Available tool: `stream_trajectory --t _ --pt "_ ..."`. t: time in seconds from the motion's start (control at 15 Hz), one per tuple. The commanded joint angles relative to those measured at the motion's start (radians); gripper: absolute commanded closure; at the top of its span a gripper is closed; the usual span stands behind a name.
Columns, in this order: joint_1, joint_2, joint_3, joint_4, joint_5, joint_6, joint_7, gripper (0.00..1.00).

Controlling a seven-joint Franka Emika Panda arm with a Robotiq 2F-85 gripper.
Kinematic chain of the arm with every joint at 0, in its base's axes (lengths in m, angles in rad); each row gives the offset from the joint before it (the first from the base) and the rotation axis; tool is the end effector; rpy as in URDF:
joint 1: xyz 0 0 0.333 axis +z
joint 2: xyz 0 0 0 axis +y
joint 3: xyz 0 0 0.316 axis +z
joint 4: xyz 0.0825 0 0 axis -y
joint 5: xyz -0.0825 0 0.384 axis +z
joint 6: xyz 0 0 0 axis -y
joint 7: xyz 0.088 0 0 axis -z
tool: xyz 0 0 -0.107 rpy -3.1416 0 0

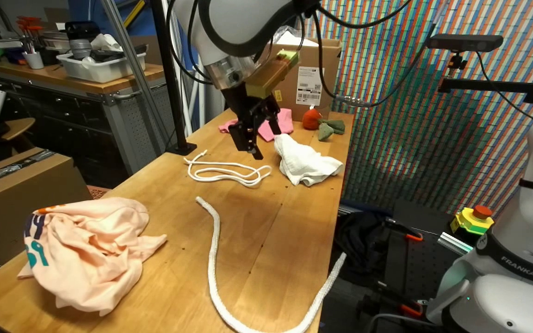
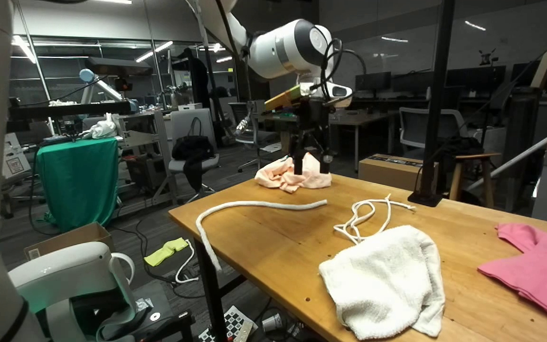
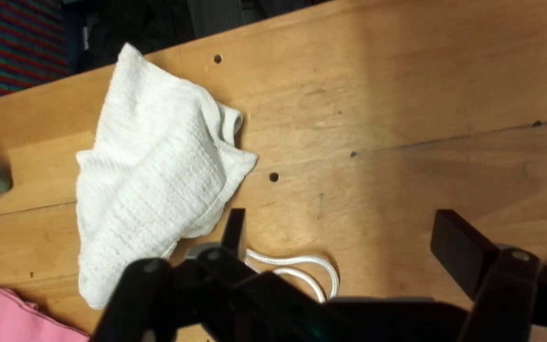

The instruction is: Spread the objects that are on the table, where the orange object and pink cloth moved to the right, white towel and smaller rope to remain on the center, light pink object and bigger rope moved to the left

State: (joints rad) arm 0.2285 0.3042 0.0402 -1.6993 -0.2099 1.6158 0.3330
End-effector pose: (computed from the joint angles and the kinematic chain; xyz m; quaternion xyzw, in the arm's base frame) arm 0.5832 0.1364 0.3933 0.9768 -0.0064 -0.1544 0.1482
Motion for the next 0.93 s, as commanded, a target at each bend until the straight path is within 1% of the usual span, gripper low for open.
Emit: stream_trajectory --t 0.0,0.2,0.47,0.67,0.87 --pt "0.004 -0.128 0.044 -0.049 -0.008 -0.099 -0.029 0.0" --pt "-0.013 -0.237 0.072 -0.107 0.011 -0.121 -0.066 0.0" --pt "-0.045 -0.411 0.07 -0.238 0.058 -0.078 -0.157 0.0" --pt "-0.074 -0.56 0.055 -0.373 0.096 0.006 -0.218 0.0" --pt "-0.096 -0.718 0.036 -0.536 0.093 0.165 -0.282 0.0"
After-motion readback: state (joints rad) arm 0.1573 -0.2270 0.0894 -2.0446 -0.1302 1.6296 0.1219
